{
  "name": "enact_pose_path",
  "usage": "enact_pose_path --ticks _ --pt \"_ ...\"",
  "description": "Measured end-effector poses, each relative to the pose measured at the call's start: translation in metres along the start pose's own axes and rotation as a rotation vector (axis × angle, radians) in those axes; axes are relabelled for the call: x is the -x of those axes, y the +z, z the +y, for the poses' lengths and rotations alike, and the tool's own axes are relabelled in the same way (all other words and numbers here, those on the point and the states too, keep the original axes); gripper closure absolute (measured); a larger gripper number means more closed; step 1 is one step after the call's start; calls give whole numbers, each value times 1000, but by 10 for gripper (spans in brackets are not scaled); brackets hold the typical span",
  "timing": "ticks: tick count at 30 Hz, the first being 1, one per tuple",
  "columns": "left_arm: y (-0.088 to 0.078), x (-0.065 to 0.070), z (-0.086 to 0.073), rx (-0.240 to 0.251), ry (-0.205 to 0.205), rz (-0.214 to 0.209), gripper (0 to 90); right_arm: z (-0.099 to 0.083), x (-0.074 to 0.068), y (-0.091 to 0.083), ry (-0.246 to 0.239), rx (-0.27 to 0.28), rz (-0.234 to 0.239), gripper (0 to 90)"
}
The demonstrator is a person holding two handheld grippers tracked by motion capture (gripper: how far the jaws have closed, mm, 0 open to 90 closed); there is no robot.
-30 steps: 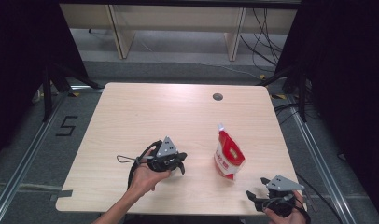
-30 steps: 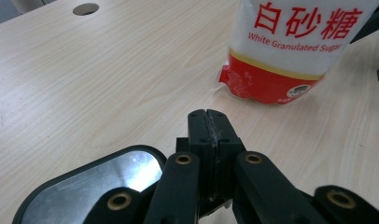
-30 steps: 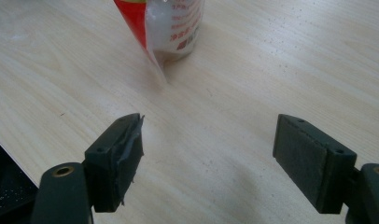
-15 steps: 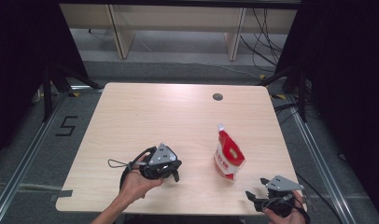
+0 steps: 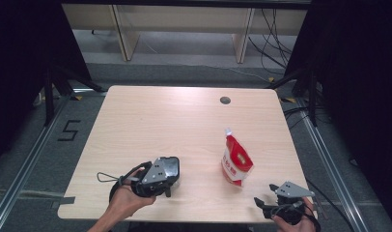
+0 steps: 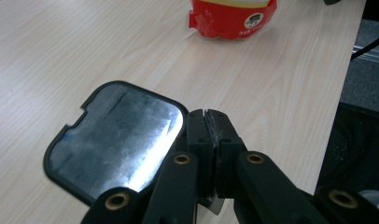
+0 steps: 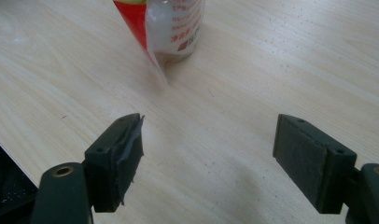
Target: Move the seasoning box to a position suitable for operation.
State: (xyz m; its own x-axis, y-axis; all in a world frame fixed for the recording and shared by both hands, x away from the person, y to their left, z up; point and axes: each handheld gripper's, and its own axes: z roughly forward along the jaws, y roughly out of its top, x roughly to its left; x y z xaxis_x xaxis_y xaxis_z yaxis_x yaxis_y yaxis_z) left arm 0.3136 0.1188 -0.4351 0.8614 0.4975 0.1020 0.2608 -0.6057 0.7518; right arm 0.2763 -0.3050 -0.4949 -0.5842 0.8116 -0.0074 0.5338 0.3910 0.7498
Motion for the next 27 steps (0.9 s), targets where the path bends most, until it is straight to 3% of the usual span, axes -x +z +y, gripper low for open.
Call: enact_pose_path --ticks 5,7,8,10,13,14,15,17,19,20,23,24,26,27 --pt "-9 -2 -9 5 -8 10 876 0 0 0 11 7 2 252" --pt "-11 0 -12 15 0 22 873 0 2 0 -12 6 7 250" --pt "-12 1 -12 11 10 30 870 0 1 0 24 1 29 250" --pt "-12 2 -14 18 5 32 867 0 0 0 51 9 43 249" --pt "-14 4 -18 30 6 44 865 0 1 0 36 13 38 250" --pt "-17 4 -19 12 15 56 862 0 1 -1 33 6 25 249" --pt "-18 6 -21 16 -11 68 862 0 1 -1 33 6 25 249" --pt "-20 8 -24 27 3 82 848 0 1 -1 38 9 27 249" --pt "-21 9 -27 42 -17 77 819 0 1 -1 36 12 26 249" --pt "-23 10 -28 68 -18 104 796 0 1 0 35 13 33 249" --pt "-28 12 -29 97 -28 120 734 0 0 -1 36 11 28 249" --pt "-32 14 -31 139 -65 129 707 0 1 0 26 13 34 249" --pt "-35 15 -36 159 -110 150 648 0 1 0 29 7 37 249" --pt "-35 15 -36 159 -110 150 626 0 1 0 29 7 37 249"
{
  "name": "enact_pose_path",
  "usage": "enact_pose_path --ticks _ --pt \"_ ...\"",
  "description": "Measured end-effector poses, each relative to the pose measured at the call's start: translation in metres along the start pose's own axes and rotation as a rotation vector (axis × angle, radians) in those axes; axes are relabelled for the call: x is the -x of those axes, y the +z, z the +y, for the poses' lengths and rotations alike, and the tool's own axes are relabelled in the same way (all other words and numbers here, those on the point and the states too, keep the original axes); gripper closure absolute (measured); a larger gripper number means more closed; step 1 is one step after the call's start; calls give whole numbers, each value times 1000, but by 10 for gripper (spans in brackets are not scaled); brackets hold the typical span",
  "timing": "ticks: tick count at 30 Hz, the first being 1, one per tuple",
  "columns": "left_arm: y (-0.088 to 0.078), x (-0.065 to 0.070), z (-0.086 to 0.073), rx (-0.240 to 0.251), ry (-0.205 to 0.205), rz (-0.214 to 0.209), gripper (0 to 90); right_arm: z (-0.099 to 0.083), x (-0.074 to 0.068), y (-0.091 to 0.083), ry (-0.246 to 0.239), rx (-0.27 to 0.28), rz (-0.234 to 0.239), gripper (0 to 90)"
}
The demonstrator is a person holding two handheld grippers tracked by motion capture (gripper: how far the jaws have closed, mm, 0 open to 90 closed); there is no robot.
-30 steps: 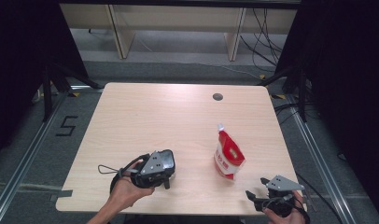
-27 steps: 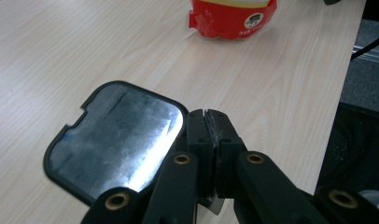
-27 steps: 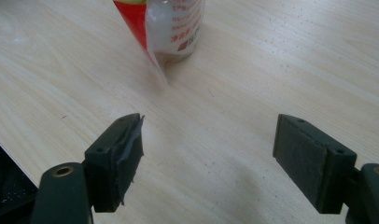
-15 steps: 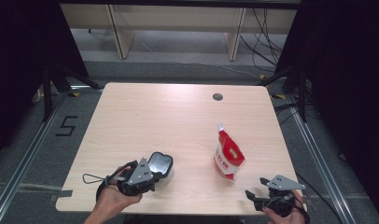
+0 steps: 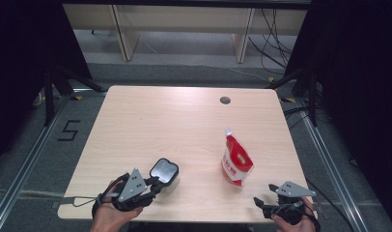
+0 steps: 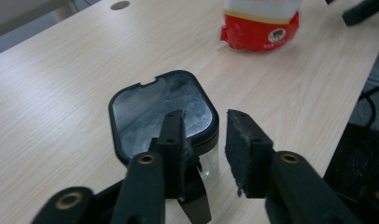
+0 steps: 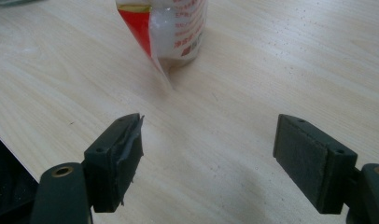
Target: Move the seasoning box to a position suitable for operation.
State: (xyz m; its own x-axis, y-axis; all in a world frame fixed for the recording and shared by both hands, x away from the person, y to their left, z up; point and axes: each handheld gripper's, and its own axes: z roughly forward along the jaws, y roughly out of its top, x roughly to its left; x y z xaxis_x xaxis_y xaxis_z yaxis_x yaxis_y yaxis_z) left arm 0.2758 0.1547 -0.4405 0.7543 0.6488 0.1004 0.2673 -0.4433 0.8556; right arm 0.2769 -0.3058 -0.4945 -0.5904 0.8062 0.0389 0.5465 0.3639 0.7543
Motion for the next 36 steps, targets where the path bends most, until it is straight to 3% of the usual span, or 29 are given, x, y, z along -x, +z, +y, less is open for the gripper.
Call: enact_pose_path --ticks 1,3,4,5,7,8,9,11,12,13,15,17,18,19,20,21,23,24,26,28,30,31,33,36 --pt "-1 -1 -6 24 -35 13 611 0 0 0 -2 1 0 249" --pt "-2 -3 -9 24 -39 16 582 0 0 0 3 -1 3 250" --pt "-1 -5 -15 11 -74 7 519 0 -3 -1 22 -4 -11 249" --pt "0 -5 -17 3 -111 -4 495 0 0 0 -20 7 -12 250" --pt "0 -6 -19 -9 -127 1 480 0 -1 1 -8 3 5 249" --pt "0 -9 -21 -19 -100 10 469 0 -1 1 -6 -5 6 250" --pt "4 -10 -26 -43 -127 16 450 0 0 2 -14 -4 10 250" --pt "7 -10 -28 -42 -133 20 451 0 0 2 -12 -3 11 250" --pt "9 -10 -30 -51 -129 19 452 0 0 2 -14 -4 9 250" --pt "13 -12 -33 -88 -101 23 467 0 -1 1 -13 -4 1 250" --pt "17 -13 -35 -102 -93 28 480 0 0 1 -13 -8 3 250" --pt "20 -12 -37 -105 -109 27 500 0 0 1 -13 -8 3 249" --pt "22 -15 -38 -97 -73 29 519 0 0 1 -14 -5 2 249" --pt "22 -15 -38 -97 -73 29 524 0 0 2 -18 -4 1 250" --pt "22 -14 -38 -106 -95 25 524 0 0 2 -18 -4 1 250" --pt "23 -13 -38 -109 -74 23 559 0 1 1 -11 -22 32 249" --pt "24 -12 -37 -115 -68 18 591 0 0 1 -14 -22 29 249" --pt "25 -12 -37 -116 -33 26 595 0 1 1 -15 -22 29 250" --pt "24 -12 -37 -121 -48 31 619 0 1 1 -15 -23 31 250" --pt "24 -14 -38 -129 -19 39 645 1 0 1 -16 -21 28 249" --pt "23 -16 -40 -133 -30 55 656 1 0 1 -16 -22 27 250" --pt "23 -19 -40 -142 10 53 669 0 0 1 -15 -22 28 249" --pt "25 -19 -42 -139 -22 50 695 0 -2 2 0 -24 21 249" --pt "28 -21 -41 -143 13 42 697 1 0 2 -18 -26 24 250"
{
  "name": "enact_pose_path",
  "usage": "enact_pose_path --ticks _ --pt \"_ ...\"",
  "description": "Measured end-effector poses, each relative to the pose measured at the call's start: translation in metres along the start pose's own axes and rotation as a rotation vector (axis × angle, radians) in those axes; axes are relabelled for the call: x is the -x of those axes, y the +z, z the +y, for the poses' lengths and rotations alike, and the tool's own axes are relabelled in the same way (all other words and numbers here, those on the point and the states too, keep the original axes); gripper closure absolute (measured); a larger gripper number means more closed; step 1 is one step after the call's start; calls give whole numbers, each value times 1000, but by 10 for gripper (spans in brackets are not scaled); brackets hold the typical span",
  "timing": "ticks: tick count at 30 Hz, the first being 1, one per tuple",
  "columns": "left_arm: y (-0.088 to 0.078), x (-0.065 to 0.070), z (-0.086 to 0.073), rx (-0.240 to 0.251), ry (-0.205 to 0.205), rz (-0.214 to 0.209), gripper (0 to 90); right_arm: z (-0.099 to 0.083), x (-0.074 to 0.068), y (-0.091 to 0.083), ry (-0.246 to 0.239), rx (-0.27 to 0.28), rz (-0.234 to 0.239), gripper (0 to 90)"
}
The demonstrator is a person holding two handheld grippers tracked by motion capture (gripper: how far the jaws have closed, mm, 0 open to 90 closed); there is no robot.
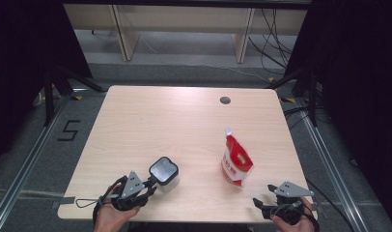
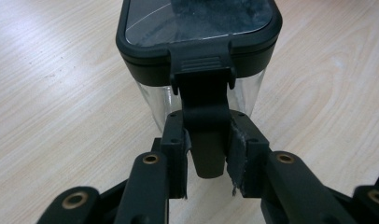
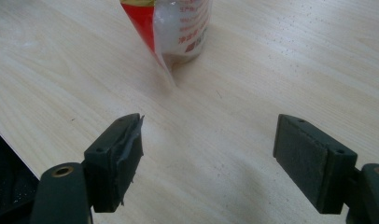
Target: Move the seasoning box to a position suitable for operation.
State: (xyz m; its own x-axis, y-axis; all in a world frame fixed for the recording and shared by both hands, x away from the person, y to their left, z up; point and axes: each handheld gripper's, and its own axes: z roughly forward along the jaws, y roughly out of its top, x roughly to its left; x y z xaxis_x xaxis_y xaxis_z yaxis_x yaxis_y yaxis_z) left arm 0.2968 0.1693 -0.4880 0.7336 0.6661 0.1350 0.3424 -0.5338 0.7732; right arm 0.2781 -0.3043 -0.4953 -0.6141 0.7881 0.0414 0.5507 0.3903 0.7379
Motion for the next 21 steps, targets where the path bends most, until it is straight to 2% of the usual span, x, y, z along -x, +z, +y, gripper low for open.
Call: enact_pose_path --ticks 1,2,3,4,5,8,9,12,13,14,15,16,17,20,21 --pt "0 -1 0 -2 -18 -10 700 0 0 0 -4 1 -2 250" --pt "0 -1 0 -2 -18 -10 704 0 0 0 -4 1 -2 250" --pt "1 -3 -1 20 -33 -19 707 -1 -4 0 43 1 -11 250" --pt "2 -6 -3 30 -22 -31 710 -1 -3 0 38 1 -11 250" --pt "2 -6 -4 28 -49 -39 713 -1 -2 0 26 3 -5 250" --pt "3 -9 -3 36 -37 -52 719 -1 -3 0 33 3 -5 250" --pt "3 -10 -3 34 -30 -64 721 0 0 0 -4 1 0 250" --pt "3 -9 -2 28 -20 -72 723 0 0 0 -2 1 1 250" --pt "5 -9 -3 46 -29 -107 723 -1 -5 0 50 -2 -10 250" --pt "5 -9 -3 46 -29 -107 723 -1 -5 0 50 -2 -10 250" --pt "8 -11 -2 61 -44 -127 724 0 -2 0 7 4 -25 250" --pt "8 -11 -2 61 -44 -127 724 0 -2 0 7 4 -25 250" --pt "11 -13 -1 79 -13 -157 724 0 -2 0 2 6 -28 250" --pt "14 -12 1 81 -4 -178 724 0 -1 1 2 7 -21 250" --pt "15 -10 3 74 -15 -184 724 -1 -1 1 4 6 -21 249"
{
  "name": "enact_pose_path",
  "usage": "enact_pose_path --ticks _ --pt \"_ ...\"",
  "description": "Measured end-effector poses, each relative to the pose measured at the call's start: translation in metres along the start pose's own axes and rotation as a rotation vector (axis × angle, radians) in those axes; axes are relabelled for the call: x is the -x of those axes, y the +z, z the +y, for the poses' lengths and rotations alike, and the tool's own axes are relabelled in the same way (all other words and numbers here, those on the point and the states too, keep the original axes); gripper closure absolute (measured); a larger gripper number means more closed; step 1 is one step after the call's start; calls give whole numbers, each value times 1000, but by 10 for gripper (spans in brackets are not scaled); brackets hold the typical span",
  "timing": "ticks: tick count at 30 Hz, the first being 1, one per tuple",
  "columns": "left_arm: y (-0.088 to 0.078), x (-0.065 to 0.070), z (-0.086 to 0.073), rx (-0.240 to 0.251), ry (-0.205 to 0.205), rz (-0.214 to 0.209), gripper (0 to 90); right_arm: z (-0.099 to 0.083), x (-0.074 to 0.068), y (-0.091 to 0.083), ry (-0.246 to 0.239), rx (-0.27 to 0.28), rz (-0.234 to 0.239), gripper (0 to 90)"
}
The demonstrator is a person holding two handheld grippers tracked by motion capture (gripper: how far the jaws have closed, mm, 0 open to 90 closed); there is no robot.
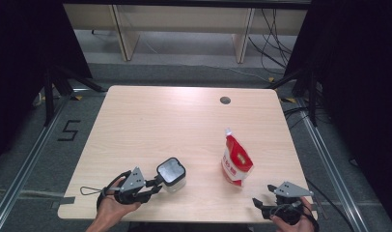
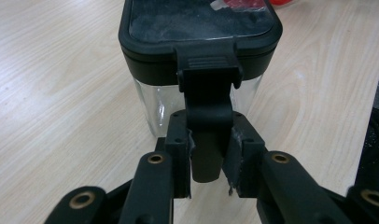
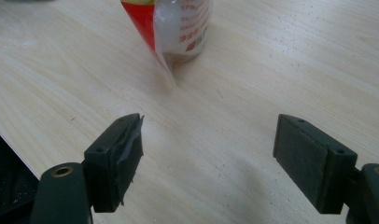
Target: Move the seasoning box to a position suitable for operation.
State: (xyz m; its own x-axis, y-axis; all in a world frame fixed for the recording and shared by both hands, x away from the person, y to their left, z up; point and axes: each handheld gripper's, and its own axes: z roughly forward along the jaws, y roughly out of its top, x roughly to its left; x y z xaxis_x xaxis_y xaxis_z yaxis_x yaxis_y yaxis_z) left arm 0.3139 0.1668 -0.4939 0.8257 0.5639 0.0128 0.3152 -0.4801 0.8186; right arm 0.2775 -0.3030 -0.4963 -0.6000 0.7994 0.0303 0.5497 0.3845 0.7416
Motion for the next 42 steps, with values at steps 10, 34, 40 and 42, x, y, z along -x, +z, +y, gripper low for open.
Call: enact_pose_path --ticks 10,34,40,42 --pt "12 10 8 12 58 -87 724 0 0 1 -7 8 7 249" --pt "39 30 24 49 166 -266 720 0 -1 0 -20 2 -7 252" --pt "40 25 25 37 170 -213 707 0 -1 0 -19 0 -3 252" --pt "40 24 24 47 166 -198 694 0 -1 0 -28 13 -7 252"
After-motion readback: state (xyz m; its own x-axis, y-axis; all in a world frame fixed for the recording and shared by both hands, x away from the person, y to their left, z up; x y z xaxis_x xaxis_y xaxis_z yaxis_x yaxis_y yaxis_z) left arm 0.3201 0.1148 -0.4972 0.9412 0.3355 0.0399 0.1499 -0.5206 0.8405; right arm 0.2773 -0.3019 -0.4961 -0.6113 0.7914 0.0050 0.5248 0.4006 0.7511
